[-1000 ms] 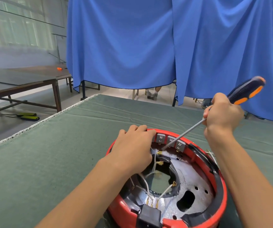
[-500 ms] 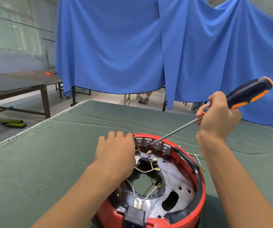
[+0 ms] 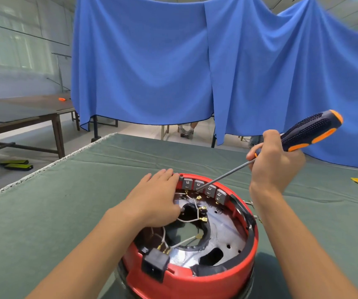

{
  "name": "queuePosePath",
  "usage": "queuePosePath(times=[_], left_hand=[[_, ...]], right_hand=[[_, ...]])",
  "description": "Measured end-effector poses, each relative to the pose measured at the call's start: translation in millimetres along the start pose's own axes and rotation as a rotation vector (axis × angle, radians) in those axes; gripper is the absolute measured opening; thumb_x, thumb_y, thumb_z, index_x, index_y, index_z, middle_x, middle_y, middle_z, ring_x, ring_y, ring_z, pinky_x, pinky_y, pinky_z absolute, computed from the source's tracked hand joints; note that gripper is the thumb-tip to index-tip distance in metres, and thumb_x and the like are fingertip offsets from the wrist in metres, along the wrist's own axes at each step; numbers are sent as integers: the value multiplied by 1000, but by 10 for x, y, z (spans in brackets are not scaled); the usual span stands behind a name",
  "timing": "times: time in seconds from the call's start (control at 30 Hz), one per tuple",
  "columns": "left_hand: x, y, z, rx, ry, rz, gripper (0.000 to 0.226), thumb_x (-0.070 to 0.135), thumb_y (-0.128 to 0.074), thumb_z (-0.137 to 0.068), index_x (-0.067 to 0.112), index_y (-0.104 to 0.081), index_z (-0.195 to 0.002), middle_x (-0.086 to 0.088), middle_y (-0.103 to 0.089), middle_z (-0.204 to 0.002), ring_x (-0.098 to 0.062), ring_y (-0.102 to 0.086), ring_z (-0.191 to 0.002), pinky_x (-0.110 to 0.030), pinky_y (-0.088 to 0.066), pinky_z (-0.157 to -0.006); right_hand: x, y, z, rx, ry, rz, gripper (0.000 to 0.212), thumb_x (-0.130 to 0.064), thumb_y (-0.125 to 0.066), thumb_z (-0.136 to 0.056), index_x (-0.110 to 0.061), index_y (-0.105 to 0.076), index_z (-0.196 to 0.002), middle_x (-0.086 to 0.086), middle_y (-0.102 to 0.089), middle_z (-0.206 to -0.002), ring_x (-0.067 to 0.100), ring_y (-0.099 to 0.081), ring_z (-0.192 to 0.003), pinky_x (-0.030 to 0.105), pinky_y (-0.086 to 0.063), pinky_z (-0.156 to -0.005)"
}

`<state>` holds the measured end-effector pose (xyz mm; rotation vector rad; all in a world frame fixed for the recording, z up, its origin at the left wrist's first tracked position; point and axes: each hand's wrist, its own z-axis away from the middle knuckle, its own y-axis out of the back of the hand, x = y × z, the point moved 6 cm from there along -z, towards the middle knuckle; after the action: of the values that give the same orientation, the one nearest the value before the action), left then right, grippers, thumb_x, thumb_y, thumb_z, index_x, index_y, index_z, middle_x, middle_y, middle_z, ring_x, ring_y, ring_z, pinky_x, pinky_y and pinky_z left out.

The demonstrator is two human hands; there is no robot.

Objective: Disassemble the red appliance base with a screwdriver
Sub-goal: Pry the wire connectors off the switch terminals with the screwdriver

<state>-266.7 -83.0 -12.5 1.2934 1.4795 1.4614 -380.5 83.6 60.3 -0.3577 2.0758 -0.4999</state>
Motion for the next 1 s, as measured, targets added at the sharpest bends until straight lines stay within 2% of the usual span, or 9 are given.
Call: queuePosePath(times=[0.1,0.23,0.43,0.5,0.57,0.67,0.73,0.87,1.0], left_hand=[[-42,78,-16,23,-51,124,73,30,-58,-84,26,-24,-148,10,-21,-155,-9,-19,-141,-22,-16,-110],[-61,112,-2,62,-60,157,71,25,-58,-82,29,-29,-146,14,-24,-154,-6,-23,-139,-17,-18,-106],[4,161,47,86,-79,55,59,23,-49,-89,25,-32,-145,9,-29,-152,-11,-25,-138,-24,-20,-109],[50,164,78,117,-71,-52,45,24,-45,-90,21,-44,-134,4,-40,-142,-16,-33,-133,-31,-27,-106],[100,120,96,98,-29,-127,34,24,-45,-91,16,-50,-123,-2,-41,-139,-21,-35,-131,-34,-30,-104],[156,27,100,56,8,-183,42,28,-45,-93,9,-44,-131,-9,-23,-153,-24,-21,-140,-40,-22,-113],[163,24,96,86,21,-160,47,29,-43,-94,10,-36,-137,-9,-20,-155,-23,-17,-142,-41,-18,-115],[145,40,84,152,11,-114,50,32,-44,-93,16,-33,-138,-4,-28,-150,-21,-22,-139,-39,-20,-113],[155,84,84,178,2,-45,44,31,-51,-89,20,-40,-130,-1,-43,-137,-19,-35,-129,-34,-27,-107]], right_hand=[[-16,-10,43,-26,26,-17,34,-19,-53,-70,-21,-43,-38,-5,-42,-32,16,-41,-34,20,-33,-44],[-95,-52,125,-69,83,-67,38,-16,-52,-75,-30,-55,-39,-8,-41,-33,16,-42,-36,21,-33,-46],[-153,-76,198,-82,133,-99,45,-11,-51,-80,-34,-52,-41,-9,-42,-33,14,-42,-34,19,-34,-45],[-139,-74,221,-84,135,-84,46,-10,-51,-81,-33,-54,-41,-8,-42,-34,14,-42,-35,20,-33,-45],[-124,-68,231,-81,125,-75,46,-10,-50,-81,-32,-56,-41,-7,-42,-33,14,-42,-35,21,-32,-46],[-120,-68,241,-77,121,-65,45,-11,-50,-80,-32,-57,-42,-9,-42,-33,13,-42,-35,22,-33,-47],[-122,-71,252,-82,130,-61,44,-11,-50,-80,-34,-58,-43,-10,-43,-33,14,-43,-36,23,-33,-48],[-132,-96,280,-137,180,-19,43,-11,-50,-81,-34,-60,-46,-10,-44,-35,19,-45,-38,22,-35,-48],[-136,-116,263,-170,204,24,44,-10,-50,-80,-31,-57,-42,-10,-45,-34,12,-45,-36,15,-37,-45]])
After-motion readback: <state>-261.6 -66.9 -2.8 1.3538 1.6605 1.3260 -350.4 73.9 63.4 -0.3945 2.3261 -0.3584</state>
